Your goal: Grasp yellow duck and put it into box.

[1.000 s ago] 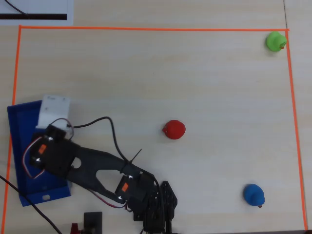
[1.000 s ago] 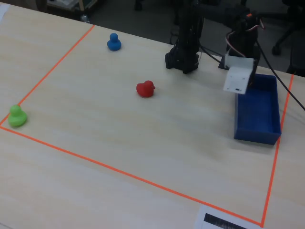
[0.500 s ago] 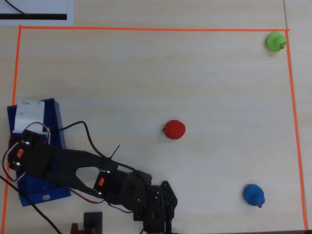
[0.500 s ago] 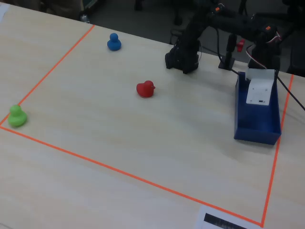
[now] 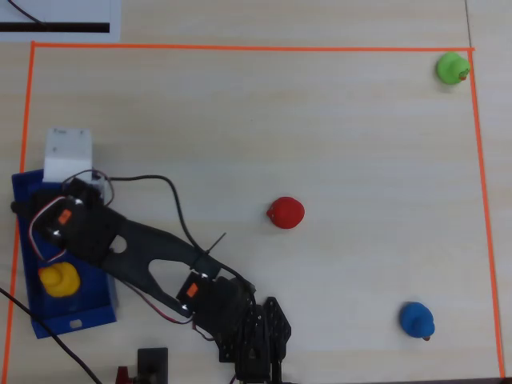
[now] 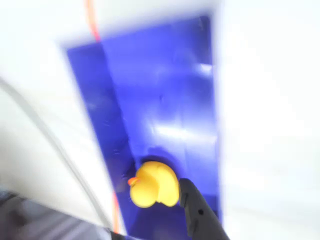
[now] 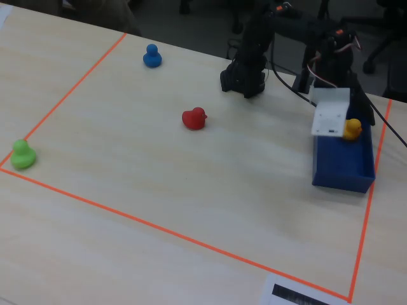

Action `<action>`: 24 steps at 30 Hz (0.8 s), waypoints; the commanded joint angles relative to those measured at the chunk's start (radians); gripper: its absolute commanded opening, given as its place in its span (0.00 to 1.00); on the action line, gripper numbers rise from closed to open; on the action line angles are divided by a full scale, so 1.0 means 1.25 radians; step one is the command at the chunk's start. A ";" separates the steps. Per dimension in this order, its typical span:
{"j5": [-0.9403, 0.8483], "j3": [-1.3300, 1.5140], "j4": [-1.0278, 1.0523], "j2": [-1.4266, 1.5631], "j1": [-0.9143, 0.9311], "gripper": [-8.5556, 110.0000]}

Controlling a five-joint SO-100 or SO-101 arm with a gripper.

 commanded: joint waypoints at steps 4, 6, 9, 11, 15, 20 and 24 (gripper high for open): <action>-0.277 0.291 -0.096 0.622 0.337 0.07; -0.352 0.465 -0.118 0.798 0.430 0.07; -0.449 0.787 -0.115 1.043 0.518 0.07; -0.487 0.988 -0.107 1.168 0.560 0.07; -0.509 1.274 -0.129 1.311 0.631 0.07; -0.514 1.458 -0.085 1.425 0.625 0.07; -0.525 1.496 -0.017 1.457 0.664 0.07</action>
